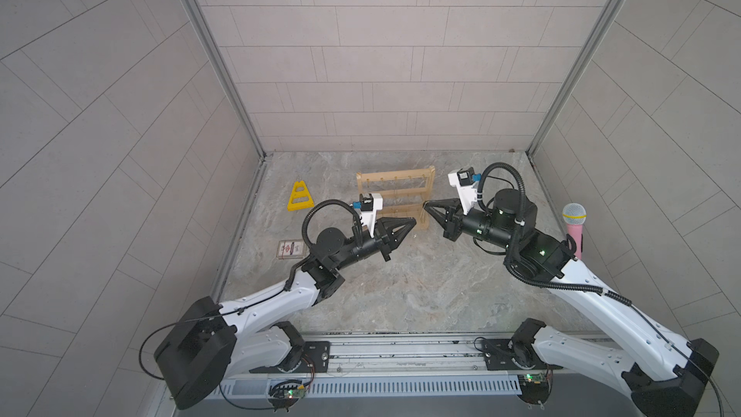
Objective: Hang the necklace on the jewelry display stand
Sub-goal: Pick up the necklace from the center of the board, then hang the necklace on the stand.
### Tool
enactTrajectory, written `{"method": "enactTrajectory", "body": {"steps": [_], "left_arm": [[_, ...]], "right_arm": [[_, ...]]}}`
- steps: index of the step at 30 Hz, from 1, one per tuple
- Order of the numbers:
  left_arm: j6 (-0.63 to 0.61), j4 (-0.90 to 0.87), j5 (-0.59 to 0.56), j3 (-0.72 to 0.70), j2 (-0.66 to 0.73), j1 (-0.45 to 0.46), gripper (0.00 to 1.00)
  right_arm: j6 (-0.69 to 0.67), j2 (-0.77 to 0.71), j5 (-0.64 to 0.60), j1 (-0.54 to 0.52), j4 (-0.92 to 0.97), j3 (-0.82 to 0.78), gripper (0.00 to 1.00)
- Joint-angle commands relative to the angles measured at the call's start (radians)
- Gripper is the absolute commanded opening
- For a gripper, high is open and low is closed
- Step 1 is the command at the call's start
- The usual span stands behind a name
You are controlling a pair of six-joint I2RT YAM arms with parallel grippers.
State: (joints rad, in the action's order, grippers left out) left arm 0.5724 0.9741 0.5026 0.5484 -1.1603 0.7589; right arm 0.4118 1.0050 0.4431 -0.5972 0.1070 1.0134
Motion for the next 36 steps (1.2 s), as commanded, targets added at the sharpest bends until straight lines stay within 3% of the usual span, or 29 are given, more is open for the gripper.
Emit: {"method": "enactTrajectory", "body": {"steps": [1, 36], "left_arm": [[-0.016, 0.008, -0.003, 0.051, -0.007, -0.012, 0.02], [0.023, 0.129, 0.016, 0.292, -0.356, -0.102, 0.00]], "right_arm": [[-0.043, 0.041, 0.077, 0.038, 0.057, 0.060, 0.00], [-0.122, 0.414, 0.300, 0.285, 0.048, 0.317, 0.00]]}}
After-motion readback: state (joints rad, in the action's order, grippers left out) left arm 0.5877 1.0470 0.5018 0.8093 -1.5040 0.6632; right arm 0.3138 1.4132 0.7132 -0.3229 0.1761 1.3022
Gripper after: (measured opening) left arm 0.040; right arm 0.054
